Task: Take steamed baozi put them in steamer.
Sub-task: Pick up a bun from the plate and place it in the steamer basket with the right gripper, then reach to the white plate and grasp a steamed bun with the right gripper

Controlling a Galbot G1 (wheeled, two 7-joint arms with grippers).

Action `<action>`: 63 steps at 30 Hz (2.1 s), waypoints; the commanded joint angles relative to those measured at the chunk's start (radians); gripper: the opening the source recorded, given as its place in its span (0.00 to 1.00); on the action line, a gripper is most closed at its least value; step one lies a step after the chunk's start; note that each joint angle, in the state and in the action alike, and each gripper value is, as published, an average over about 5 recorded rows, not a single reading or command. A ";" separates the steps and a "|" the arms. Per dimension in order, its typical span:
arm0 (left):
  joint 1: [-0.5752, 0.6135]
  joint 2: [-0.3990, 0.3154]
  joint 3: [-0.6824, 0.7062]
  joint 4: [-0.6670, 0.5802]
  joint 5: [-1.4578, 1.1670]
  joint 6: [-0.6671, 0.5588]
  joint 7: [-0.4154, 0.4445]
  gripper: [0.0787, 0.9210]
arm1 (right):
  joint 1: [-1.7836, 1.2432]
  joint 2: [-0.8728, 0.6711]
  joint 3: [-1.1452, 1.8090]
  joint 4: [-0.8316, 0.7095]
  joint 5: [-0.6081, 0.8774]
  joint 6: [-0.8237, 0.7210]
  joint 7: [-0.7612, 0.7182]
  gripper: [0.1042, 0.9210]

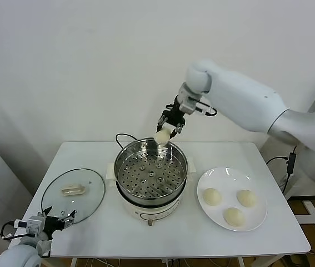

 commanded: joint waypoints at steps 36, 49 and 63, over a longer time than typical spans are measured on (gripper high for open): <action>-0.005 -0.004 0.006 0.005 0.002 0.003 0.003 0.88 | 0.039 0.032 -0.079 -0.053 0.114 -0.094 -0.038 0.87; 0.013 -0.004 0.002 -0.012 0.000 0.001 0.005 0.88 | 0.363 -0.257 -0.567 0.083 0.639 -0.793 -0.139 0.88; 0.053 -0.021 -0.030 -0.039 -0.001 -0.003 0.004 0.88 | 0.173 -0.418 -0.597 0.252 0.701 -0.962 -0.007 0.88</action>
